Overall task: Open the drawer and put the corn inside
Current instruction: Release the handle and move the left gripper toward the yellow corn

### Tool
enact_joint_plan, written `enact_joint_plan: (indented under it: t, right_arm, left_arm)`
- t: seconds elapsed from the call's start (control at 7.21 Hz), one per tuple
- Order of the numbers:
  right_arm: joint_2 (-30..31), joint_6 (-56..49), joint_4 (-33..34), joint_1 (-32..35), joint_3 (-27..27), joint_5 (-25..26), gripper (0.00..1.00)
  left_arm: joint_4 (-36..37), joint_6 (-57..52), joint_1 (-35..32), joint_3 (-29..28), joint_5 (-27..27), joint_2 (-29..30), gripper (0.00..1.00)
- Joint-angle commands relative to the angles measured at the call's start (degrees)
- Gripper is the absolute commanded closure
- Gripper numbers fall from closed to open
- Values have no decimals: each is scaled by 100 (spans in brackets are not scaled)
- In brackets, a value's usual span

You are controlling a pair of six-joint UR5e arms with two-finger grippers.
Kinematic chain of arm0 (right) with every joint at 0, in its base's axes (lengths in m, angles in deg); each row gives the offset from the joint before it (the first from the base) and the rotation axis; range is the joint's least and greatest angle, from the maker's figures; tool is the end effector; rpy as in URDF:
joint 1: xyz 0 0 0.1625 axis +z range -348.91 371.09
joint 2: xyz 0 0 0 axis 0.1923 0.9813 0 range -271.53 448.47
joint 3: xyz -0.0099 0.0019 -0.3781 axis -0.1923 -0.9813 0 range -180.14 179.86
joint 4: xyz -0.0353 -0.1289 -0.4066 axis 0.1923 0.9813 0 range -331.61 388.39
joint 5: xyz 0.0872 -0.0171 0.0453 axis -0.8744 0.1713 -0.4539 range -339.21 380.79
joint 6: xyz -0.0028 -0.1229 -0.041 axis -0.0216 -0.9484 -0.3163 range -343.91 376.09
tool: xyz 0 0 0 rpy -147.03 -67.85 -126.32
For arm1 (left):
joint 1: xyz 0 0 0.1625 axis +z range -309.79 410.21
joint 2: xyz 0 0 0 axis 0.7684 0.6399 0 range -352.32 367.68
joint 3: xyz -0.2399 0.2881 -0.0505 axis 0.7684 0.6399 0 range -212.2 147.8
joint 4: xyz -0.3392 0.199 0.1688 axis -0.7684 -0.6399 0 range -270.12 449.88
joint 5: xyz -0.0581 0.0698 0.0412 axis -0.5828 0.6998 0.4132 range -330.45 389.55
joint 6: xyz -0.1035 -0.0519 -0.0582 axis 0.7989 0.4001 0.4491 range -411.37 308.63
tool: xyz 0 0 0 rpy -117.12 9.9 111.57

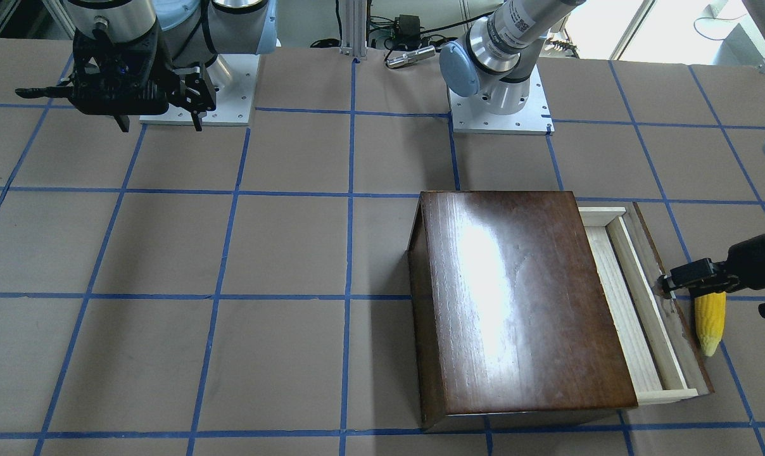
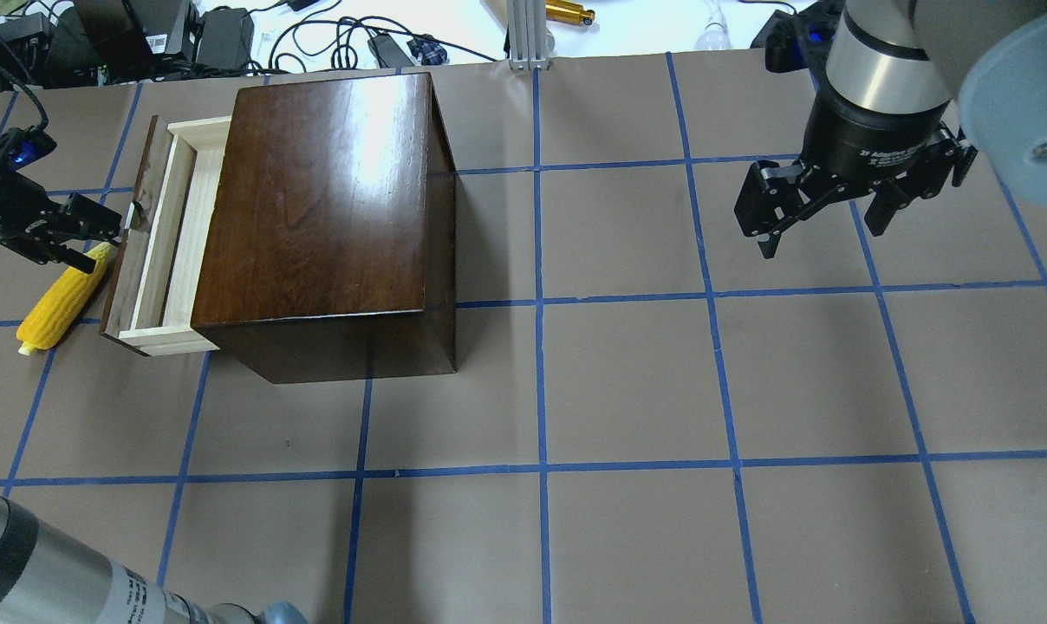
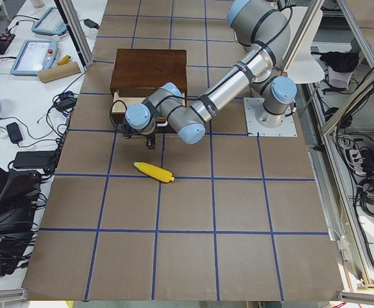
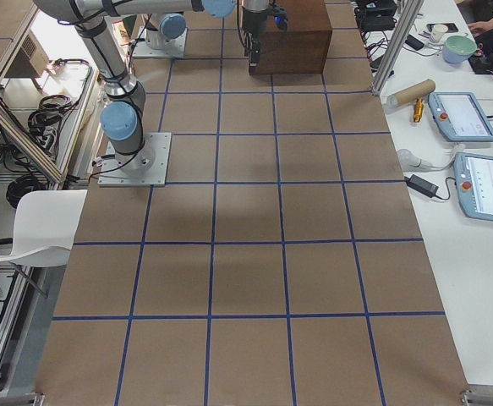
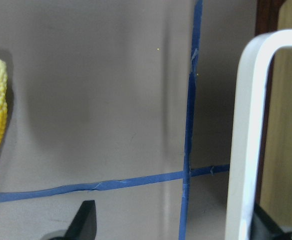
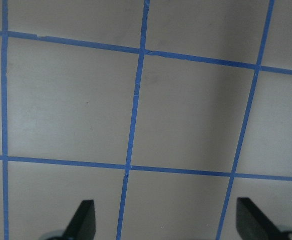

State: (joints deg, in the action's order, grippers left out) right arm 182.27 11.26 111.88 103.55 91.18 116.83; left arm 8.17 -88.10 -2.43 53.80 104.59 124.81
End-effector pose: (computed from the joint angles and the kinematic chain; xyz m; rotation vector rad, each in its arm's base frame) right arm 0.1399 -0.4662 0.4219 0.1986 -3.0292 -0.1102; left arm 0.2381 -0.5867 0.1928 0.0624 -2.7777 -0.0690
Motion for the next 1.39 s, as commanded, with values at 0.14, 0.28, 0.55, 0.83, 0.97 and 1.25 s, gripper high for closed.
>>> enact_joint_plan:
  t: [0.14, 0.28, 0.55, 0.83, 0.97, 1.25]
  right_arm:
    - [6, 0, 0, 0, 0, 2, 0]
    - [6, 0, 0, 0, 0, 2, 0]
    - [6, 0, 0, 0, 0, 2, 0]
    - [6, 0, 0, 0, 0, 2, 0]
    - [6, 0, 0, 0, 0, 2, 0]
    - [6, 0, 0, 0, 0, 2, 0]
  left_arm:
    - [-12, -9, 0, -110, 202, 3, 0]
    - [-11, 0, 9, -119, 222, -6, 0]
    - [-90, 35, 0, -276, 231, -111, 0]
    - [-362, 9, 0, -635, 361, -111, 0]
    - [-363, -139, 0, -803, 1050, -33, 0]
    - [21, -648, 0, -840, 1540, 73, 0]
